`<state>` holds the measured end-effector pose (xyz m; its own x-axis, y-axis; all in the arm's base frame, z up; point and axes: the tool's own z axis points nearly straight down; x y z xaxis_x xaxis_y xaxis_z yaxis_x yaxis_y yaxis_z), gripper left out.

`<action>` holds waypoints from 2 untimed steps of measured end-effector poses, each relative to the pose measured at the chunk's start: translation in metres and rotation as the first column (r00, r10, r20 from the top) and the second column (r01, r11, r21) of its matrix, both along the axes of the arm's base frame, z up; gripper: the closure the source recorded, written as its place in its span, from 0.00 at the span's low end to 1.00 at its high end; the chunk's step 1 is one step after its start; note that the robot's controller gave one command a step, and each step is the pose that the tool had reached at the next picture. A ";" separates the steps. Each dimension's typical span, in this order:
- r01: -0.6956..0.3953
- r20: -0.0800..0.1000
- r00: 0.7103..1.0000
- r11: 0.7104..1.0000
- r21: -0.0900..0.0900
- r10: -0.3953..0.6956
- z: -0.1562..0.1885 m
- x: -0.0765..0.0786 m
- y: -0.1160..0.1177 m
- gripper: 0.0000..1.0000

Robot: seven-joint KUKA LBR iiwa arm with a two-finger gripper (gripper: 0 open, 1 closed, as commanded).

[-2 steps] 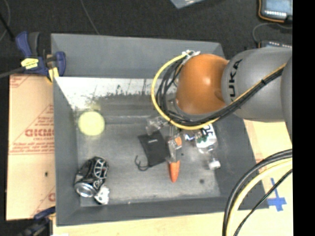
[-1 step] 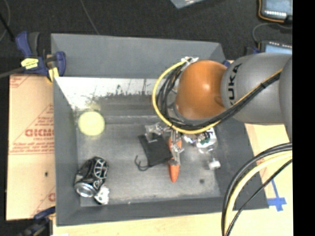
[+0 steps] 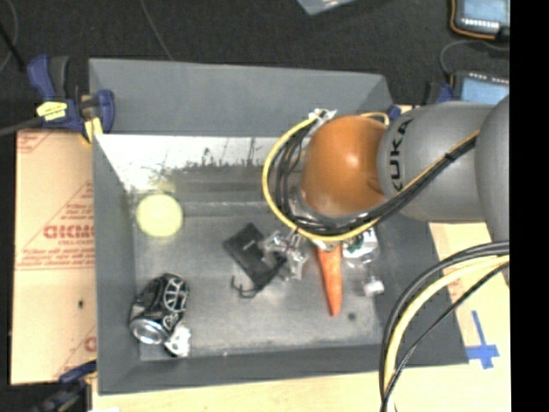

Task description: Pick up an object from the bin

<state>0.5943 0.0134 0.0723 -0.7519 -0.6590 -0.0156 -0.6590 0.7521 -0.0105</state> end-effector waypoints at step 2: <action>0.000 -0.001 1.000 1.000 0.001 0.000 0.004 -0.001 0.000 1.00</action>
Offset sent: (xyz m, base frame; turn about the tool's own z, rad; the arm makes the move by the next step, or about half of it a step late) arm 0.0000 0.0000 0.0806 0.0000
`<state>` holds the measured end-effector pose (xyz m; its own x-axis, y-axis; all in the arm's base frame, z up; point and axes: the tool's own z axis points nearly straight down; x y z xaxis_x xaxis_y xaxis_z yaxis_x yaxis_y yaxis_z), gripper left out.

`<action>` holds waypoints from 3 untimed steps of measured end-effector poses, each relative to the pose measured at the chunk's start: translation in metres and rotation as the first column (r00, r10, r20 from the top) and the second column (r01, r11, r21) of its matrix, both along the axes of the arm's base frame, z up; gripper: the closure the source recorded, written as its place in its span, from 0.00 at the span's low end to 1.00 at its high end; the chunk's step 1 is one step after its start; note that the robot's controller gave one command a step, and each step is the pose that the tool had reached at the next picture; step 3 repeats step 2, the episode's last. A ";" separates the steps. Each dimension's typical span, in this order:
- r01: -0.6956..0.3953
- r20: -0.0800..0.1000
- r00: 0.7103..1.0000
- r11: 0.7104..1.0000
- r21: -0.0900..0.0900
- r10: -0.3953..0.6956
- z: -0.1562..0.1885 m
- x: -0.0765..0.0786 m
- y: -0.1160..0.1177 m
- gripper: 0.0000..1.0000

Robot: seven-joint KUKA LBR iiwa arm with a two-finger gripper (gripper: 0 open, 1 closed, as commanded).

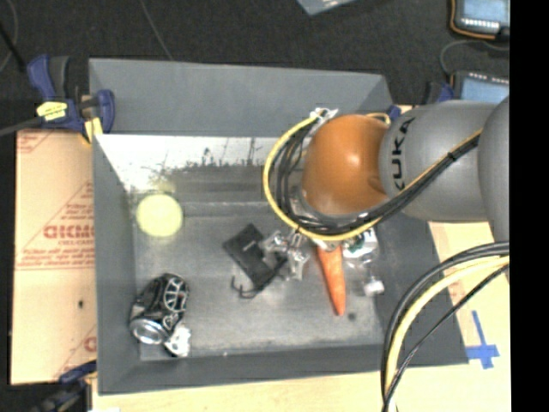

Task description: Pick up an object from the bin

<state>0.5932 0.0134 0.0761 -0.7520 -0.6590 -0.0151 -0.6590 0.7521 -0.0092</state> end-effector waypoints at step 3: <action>0.002 0.002 1.000 1.000 -0.001 -0.002 0.036 0.001 0.000 1.00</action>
Offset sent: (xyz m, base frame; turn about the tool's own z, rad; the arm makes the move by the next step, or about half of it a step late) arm 0.0000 -0.0001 0.0712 0.0000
